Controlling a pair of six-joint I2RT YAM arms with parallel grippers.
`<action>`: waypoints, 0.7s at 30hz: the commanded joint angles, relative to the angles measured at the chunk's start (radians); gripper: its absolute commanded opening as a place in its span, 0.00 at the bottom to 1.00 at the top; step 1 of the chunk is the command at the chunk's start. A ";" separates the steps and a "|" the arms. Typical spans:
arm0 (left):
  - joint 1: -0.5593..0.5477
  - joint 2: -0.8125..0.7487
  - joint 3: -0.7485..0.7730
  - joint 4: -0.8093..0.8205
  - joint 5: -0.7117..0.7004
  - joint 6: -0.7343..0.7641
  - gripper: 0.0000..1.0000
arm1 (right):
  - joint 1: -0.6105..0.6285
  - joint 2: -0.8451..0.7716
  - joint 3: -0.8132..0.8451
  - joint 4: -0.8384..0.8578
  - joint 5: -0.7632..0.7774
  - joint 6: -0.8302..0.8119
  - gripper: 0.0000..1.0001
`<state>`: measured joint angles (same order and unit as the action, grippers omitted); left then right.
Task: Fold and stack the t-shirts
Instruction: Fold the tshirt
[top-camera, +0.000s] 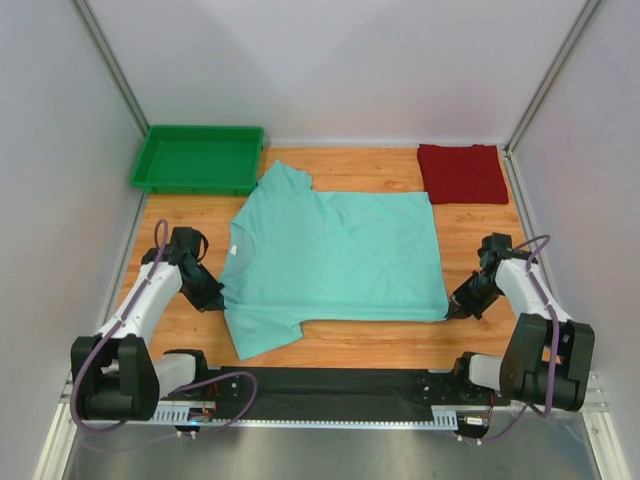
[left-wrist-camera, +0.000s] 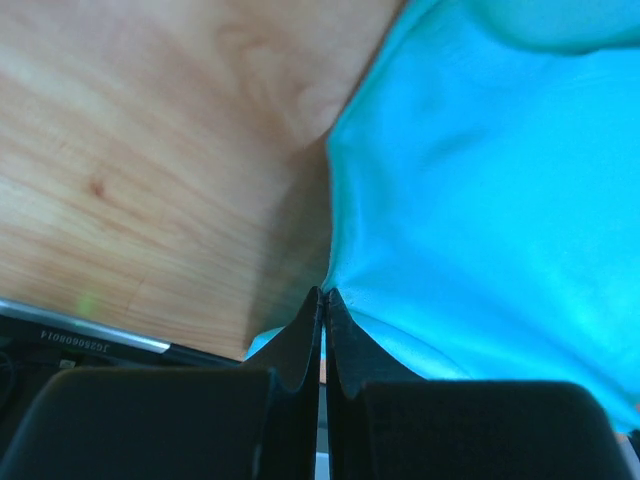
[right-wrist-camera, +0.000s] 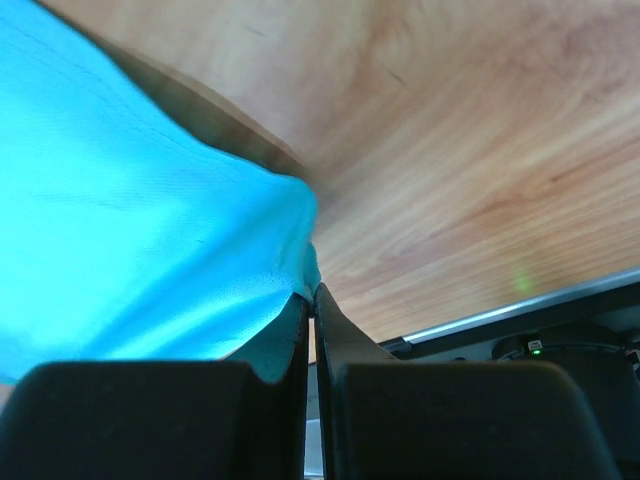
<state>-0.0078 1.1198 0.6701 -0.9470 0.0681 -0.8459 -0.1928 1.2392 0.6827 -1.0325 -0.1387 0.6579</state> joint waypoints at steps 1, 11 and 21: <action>0.002 0.081 0.133 0.054 0.009 0.083 0.00 | 0.001 0.064 0.093 0.048 0.028 -0.055 0.00; -0.040 0.370 0.397 0.109 0.032 0.126 0.00 | 0.003 0.252 0.251 0.127 -0.062 -0.112 0.00; -0.040 0.551 0.554 0.102 0.015 0.142 0.00 | 0.026 0.425 0.422 0.143 -0.082 -0.142 0.00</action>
<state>-0.0463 1.6432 1.1774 -0.8406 0.1032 -0.7292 -0.1806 1.6371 1.0397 -0.9188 -0.2119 0.5426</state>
